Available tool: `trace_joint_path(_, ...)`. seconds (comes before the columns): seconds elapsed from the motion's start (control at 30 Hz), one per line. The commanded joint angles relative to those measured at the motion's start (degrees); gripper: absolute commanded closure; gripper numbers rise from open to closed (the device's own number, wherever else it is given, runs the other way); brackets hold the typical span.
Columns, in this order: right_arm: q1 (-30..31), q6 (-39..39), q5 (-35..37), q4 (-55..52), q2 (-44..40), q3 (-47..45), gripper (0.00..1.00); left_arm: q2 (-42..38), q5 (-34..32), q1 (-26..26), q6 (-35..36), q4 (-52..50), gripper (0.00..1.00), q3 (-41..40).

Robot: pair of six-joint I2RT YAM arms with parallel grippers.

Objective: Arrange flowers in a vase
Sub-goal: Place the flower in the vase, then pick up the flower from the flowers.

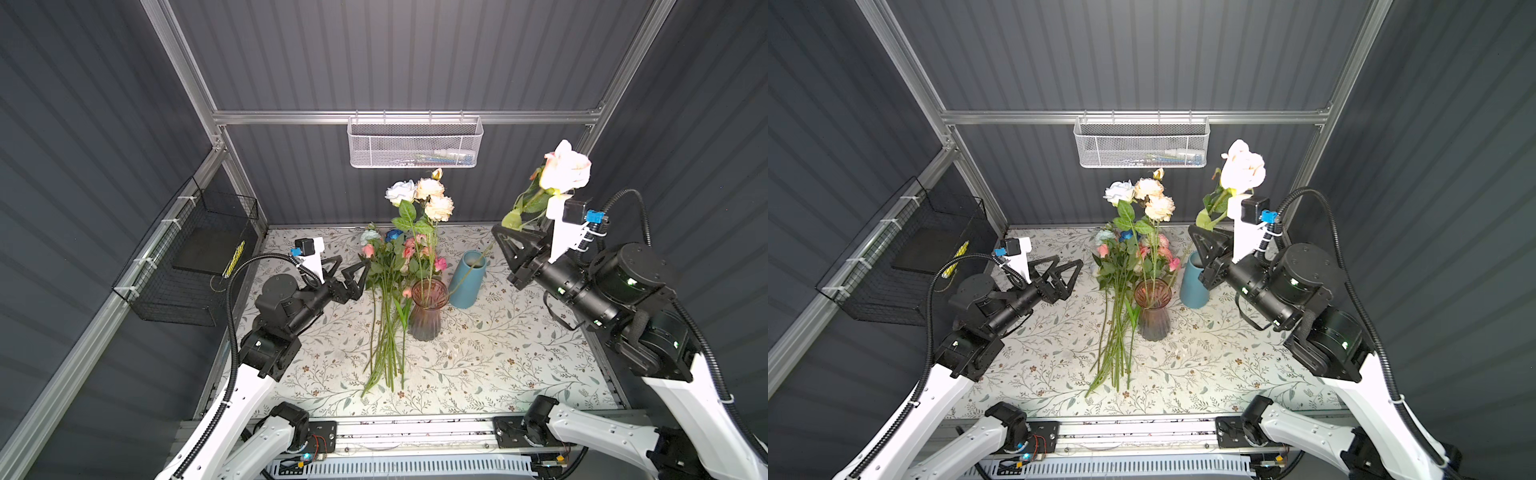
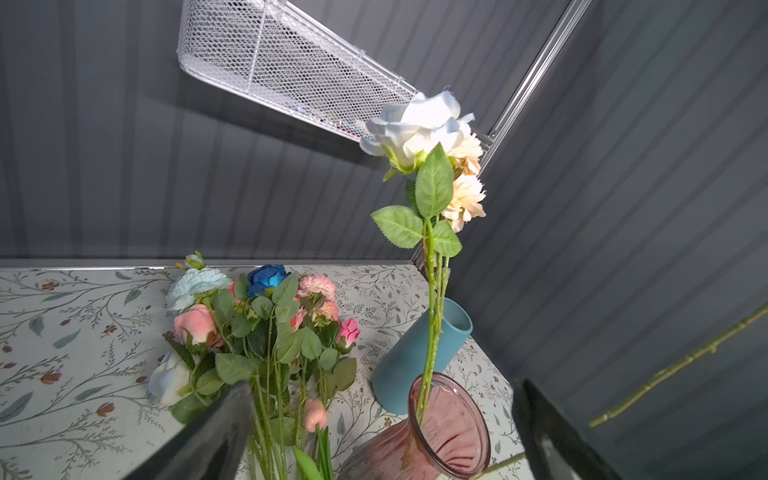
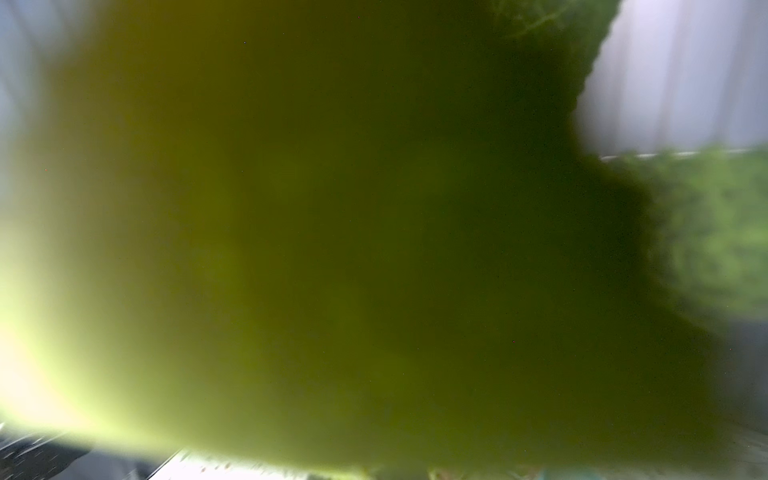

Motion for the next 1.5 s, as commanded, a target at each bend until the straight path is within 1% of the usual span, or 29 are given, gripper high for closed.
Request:
trace_joint_path(0.0,-2.2,-2.6,0.4,-1.0,2.1,1.6,1.00,-0.4,-1.0,0.2,1.2,-0.7,0.00,-0.5)
trace_joint_path(0.13,-4.8,-2.4,-1.3,0.0,4.7,1.8,1.00,-0.2,-1.1,0.2,1.1,-0.5,0.00,-0.9)
trace_joint_path(0.23,-5.5,-1.3,-3.5,0.2,6.8,0.9,1.00,0.0,-1.2,0.2,0.7,-0.1,0.00,-1.6)
trace_joint_path(0.37,-5.5,1.9,-5.4,1.5,8.2,-3.4,1.00,0.6,-2.3,0.2,-0.4,-0.1,0.00,-2.6)
trace_joint_path(0.4,-5.5,3.0,-5.6,1.5,10.0,-5.1,0.99,1.0,-2.2,0.2,-0.7,-0.1,0.00,-2.9)
trace_joint_path(0.43,-5.5,4.2,-5.6,3.7,10.1,-7.1,0.91,1.4,-2.1,0.3,-1.1,-0.2,0.00,-3.0)
trace_joint_path(0.5,-5.5,6.7,-6.1,5.3,10.1,-10.7,0.78,2.3,-1.1,0.2,-1.2,-0.4,0.01,-3.2)
trace_joint_path(0.57,-5.5,9.1,-6.8,6.9,9.6,-13.8,0.56,3.2,-0.8,0.2,-1.6,-0.5,0.03,-3.5)
trace_joint_path(0.6,-5.5,10.4,-7.0,7.6,9.2,-15.5,0.45,3.8,-0.4,0.2,-1.8,-0.6,0.05,-3.6)
trace_joint_path(0.63,-5.5,11.3,-7.3,8.4,9.0,-17.0,0.37,4.5,-0.1,0.2,-1.7,-0.9,0.06,-3.6)
trace_joint_path(0.67,-5.5,12.1,-7.4,8.8,9.0,-18.1,0.32,5.2,0.1,0.2,-2.0,-1.3,0.07,-3.4)
trace_joint_path(0.7,-5.5,12.8,-7.5,9.1,7.0,-19.1,0.27,6.1,0.3,0.2,-2.0,-1.7,0.07,-3.3)
trace_joint_path(0.8,-5.5,14.6,-7.6,9.3,5.0,-21.4,0.14,8.9,-0.1,0.2,-2.7,-3.3,0.10,-3.1)
trace_joint_path(0.83,-5.6,15.1,-7.7,9.4,4.1,-22.3,0.06,10.1,-0.4,0.2,-2.8,-3.9,0.11,-3.1)
trace_joint_path(0.87,-5.6,15.5,-7.7,9.5,3.3,-23.1,0.01,11.3,-0.8,0.2,-3.1,-4.2,0.12,-3.1)
trace_joint_path(0.97,-5.8,17.0,-7.9,9.7,0.3,-25.8,0.01,16.5,-0.3,0.2,-3.4,-5.2,0.18,-2.6)
trace_joint_path(1.07,-6.0,18.1,-8.0,9.6,-2.4,-28.3,0.01,23.7,0.7,0.2,-3.8,-5.2,0.21,-2.3)
trace_joint_path(1.2,-6.0,18.9,-7.8,10.0,-6.0,-31.4,0.01,34.1,2.3,-0.2,-5.1,-0.9,0.31,-2.1)
trace_joint_path(1.37,-6.3,19.6,-7.4,9.6,-8.8,-33.7,0.01,42.9,-0.6,-2.3,-4.3,3.6,0.48,-0.9)
trace_joint_path(1.47,-6.2,19.8,-7.4,9.1,-9.8,-34.4,0.01,45.4,-2.5,-2.8,-4.0,5.0,0.49,-0.2)
